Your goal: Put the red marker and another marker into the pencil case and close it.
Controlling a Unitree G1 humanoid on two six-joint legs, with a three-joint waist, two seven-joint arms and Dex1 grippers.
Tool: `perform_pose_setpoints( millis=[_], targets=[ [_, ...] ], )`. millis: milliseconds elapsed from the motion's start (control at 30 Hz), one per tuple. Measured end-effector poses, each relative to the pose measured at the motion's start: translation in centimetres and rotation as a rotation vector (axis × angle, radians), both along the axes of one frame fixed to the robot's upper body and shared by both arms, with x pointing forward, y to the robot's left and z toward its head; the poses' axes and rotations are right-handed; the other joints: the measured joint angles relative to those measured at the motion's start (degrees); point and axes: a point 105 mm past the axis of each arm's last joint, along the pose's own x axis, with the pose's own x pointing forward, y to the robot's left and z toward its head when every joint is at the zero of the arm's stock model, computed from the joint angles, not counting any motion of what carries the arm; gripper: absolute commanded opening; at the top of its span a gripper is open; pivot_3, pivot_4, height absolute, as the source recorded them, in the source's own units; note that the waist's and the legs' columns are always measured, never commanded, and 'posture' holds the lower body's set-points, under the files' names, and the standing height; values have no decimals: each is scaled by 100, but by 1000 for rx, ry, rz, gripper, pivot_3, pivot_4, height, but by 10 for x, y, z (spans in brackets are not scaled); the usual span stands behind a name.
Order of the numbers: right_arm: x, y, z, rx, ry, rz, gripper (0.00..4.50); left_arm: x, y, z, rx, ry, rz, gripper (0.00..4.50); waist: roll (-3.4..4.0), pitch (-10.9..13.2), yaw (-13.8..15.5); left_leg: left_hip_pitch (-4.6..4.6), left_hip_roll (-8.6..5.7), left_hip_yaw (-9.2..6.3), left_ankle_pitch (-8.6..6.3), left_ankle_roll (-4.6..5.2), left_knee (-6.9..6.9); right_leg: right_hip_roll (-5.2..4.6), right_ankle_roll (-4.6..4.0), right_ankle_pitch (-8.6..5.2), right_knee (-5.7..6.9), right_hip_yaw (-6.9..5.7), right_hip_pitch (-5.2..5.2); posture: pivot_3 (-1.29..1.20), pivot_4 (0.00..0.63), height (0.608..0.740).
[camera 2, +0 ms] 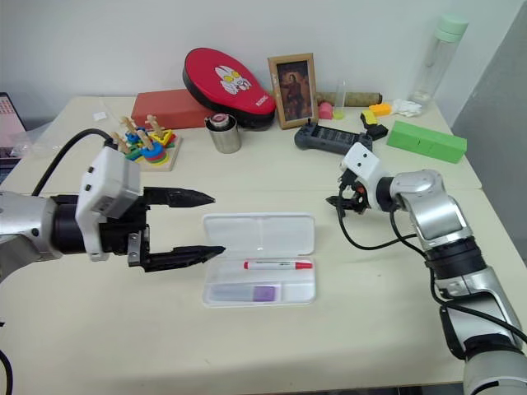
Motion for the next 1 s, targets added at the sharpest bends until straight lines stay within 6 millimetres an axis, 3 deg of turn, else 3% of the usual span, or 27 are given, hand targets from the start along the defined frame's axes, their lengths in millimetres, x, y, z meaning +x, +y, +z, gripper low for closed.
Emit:
perform_pose_setpoints(
  millis=[67,533,633,1000],
  targets=[
    [3,-2,-5,-1,18,-39,4484,3,-2,-2,29,-32,5,4500,0,0,21,-1,0,0,0,0,-1,0,0,0,-4,0,2,0,150,740],
    [8,-24,-36,-2,155,-223,4484,14,-13,3,47,-125,-10,4500,0,0,6,-1,0,1,0,0,-2,0,0,0,-1,1,-1,0,150,740],
    [7,-25,-46,34,218,-265,4060,16,-13,4,44,-132,-6,4500,0,0,5,-1,-1,1,0,1,-1,0,0,0,0,2,-1,0,150,740],
    [8,-20,-49,64,234,-273,1451,18,-13,5,41,-141,4,4500,0,0,2,0,0,1,0,1,0,0,0,0,5,1,-1,0,150,740]
  ],
)
